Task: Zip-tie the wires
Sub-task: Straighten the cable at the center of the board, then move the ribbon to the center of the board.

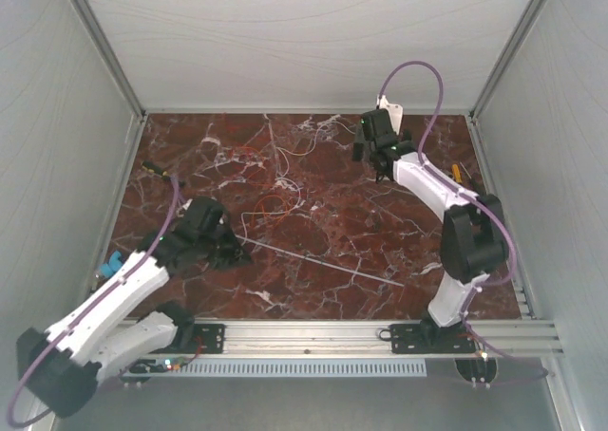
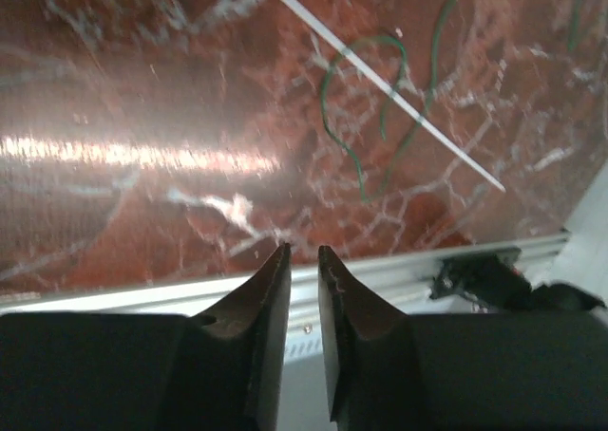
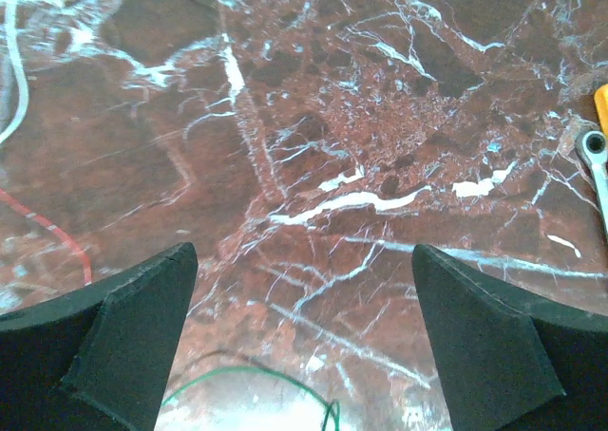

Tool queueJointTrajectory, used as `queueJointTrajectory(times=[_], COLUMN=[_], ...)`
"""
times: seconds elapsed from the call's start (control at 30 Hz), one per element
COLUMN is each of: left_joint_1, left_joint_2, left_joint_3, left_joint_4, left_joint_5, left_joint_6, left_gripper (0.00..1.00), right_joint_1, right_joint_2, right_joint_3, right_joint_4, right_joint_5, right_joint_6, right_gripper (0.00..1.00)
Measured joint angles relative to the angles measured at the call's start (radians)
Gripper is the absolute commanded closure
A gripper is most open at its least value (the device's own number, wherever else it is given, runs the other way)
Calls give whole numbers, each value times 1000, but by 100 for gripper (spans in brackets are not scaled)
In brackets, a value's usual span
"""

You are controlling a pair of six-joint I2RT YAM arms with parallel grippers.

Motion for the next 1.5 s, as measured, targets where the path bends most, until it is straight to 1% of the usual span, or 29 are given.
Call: queueJointTrajectory(times=[0.07,0.13,0.23,0.4,0.47,0.63,0.8,0.93,1.03,1.2,1.33,1.4,1.5], left_joint_1=[48,73,79,79,79,79,84,84,83,73,69,64,45], left_joint_2=[70,153,286,520,599,726,821,871,871,772,686,661,647], left_joint_3=[-26,-52,-60,-27,4,84,133,189,200,201,212,198,139], left_joint_4=[73,151,251,384,410,462,504,518,515,458,419,415,415], left_joint_5=[20,36,61,90,87,63,52,49,34,-16,-28,-26,-14], left_joint_6=[20,45,85,148,172,226,251,259,268,280,270,257,230], left_gripper=[91,94,95,98,98,99,99,100,99,99,97,97,97], right_joint_1=[18,40,94,256,291,294,294,294,294,294,294,294,294], right_joint_2=[-66,-132,-236,-375,-431,-579,-721,-793,-832,-853,-849,-846,-845], right_joint_3=[-19,-49,-117,-251,-308,-392,-411,-421,-435,-446,-446,-446,-446], right_joint_4=[-13,-19,-35,-71,-98,-187,-251,-301,-330,-359,-361,-361,-361], right_joint_5=[0,-4,-18,-65,-85,-92,-91,-85,-76,-62,-54,-49,-45], right_joint_6=[-1,-2,-1,21,42,86,114,140,151,150,145,140,134], right_gripper=[18,24,27,31,32,32,32,32,32,31,31,31,31])
